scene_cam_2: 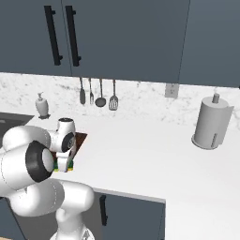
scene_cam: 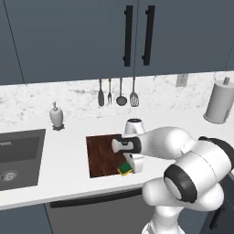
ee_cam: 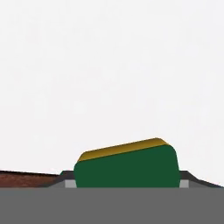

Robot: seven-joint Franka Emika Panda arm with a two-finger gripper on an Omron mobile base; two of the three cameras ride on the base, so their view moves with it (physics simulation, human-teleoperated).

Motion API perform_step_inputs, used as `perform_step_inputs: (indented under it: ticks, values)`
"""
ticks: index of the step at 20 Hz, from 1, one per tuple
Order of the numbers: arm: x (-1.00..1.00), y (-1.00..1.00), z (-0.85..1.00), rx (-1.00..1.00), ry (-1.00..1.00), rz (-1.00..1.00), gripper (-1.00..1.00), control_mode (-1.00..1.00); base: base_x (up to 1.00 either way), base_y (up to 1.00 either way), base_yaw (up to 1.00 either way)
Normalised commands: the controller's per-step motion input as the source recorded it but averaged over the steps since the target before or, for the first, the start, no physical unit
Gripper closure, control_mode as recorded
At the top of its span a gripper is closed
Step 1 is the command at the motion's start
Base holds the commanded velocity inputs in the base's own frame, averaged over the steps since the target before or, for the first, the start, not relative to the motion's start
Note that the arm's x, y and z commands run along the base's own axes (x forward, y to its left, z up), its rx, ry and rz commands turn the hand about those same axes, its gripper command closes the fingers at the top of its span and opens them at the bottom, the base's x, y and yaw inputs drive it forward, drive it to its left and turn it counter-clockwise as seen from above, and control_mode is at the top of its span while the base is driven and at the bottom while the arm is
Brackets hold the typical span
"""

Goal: Pick up the sponge from the counter and clean the cutting board by briefly scrubbing or pressing down on the cutting board. Once finished, release the sponge.

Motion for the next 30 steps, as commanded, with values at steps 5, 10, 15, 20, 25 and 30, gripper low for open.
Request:
perform_step_inputs:
  ticks: [5, 10, 15, 20, 25, 30]
  values:
    - [0.27, 0.04, -0.06, -0.02, 0.0, -0.11, 1.0, -1.0, 0.0, 0.0, 0.0]
    - [0.45, 0.0, 0.0, 0.0, -0.05, -0.08, 1.0, -1.0, 0.0, 0.0, 0.0]
    - [0.56, 0.0, 0.0, 0.0, -0.15, -0.09, 1.0, -1.0, 0.0, 0.0, 0.0]
    - [0.7, 0.14, 0.01, 0.0, -0.15, -0.11, 1.0, -1.0, 0.0, 0.0, 0.0]
    - [0.84, 0.14, 0.0, 0.0, -0.13, -0.08, 1.0, -1.0, 0.0, 0.0, 0.0]
    - [0.97, -0.06, 0.0, 0.01, -0.02, -0.05, 1.0, -1.0, 0.0, 0.0, 0.0]
